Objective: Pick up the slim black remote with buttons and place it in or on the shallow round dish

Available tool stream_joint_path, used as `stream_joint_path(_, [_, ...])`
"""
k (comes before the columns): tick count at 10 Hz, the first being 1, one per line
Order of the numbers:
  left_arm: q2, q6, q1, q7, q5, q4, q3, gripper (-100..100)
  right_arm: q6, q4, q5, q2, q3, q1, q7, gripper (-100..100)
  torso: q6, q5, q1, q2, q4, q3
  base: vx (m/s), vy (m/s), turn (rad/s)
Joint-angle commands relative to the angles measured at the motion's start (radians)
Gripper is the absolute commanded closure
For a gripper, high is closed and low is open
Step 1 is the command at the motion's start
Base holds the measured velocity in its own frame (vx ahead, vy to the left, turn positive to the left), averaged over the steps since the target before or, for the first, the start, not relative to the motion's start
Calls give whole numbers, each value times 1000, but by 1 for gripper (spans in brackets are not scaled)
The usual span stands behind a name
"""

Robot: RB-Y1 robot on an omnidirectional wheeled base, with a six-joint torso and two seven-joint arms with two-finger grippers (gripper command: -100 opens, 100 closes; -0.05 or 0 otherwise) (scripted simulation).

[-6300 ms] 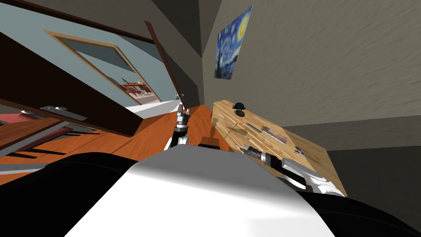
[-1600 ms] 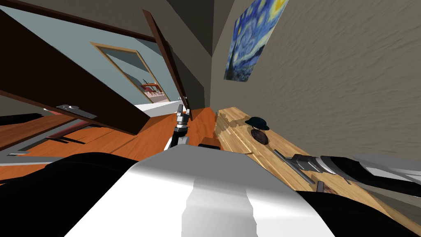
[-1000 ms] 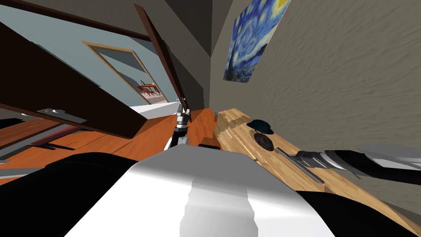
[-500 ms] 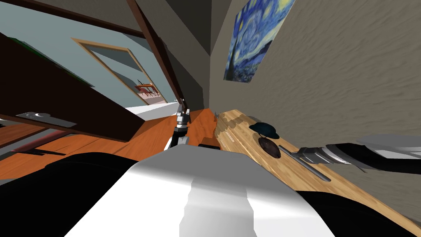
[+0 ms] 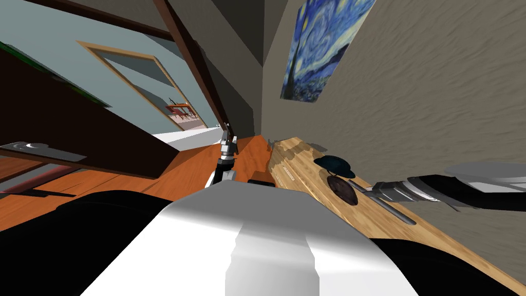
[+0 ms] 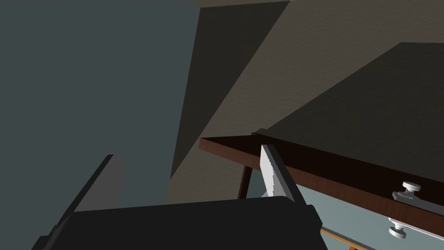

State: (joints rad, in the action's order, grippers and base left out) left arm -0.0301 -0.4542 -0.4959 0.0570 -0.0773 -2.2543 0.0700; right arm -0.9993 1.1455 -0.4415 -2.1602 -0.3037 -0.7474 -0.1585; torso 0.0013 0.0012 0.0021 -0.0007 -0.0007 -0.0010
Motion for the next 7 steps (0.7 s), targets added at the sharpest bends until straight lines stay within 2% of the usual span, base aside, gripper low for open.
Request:
stream_joint_path(1, [0,0,0,0,0,0,0,0,0,0,0,0,0,0,0,-100,0,0,0,0,0,0,0,0,0])
stream_joint_path(4, [0,0,0,0,0,0,0,0,0,0,0,0,0,0,0,-100,0,0,0,2,0,1,0,0,0])
stream_joint_path(5, [0,0,0,0,0,0,0,0,0,0,0,0,0,0,0,0,0,0,0,2,1,1,0,0,0])
stream_joint_path(6, [0,0,0,0,0,0,0,0,-1,21,5,-32,16,4,-13,-100,0,0,0,2,1,1,6,-29,-132])
stream_joint_path(7, [0,0,0,0,0,0,0,0,-2,41,10,-60,32,7,-27,-100,1,0,-2,2,1,1,7,-51,-265])
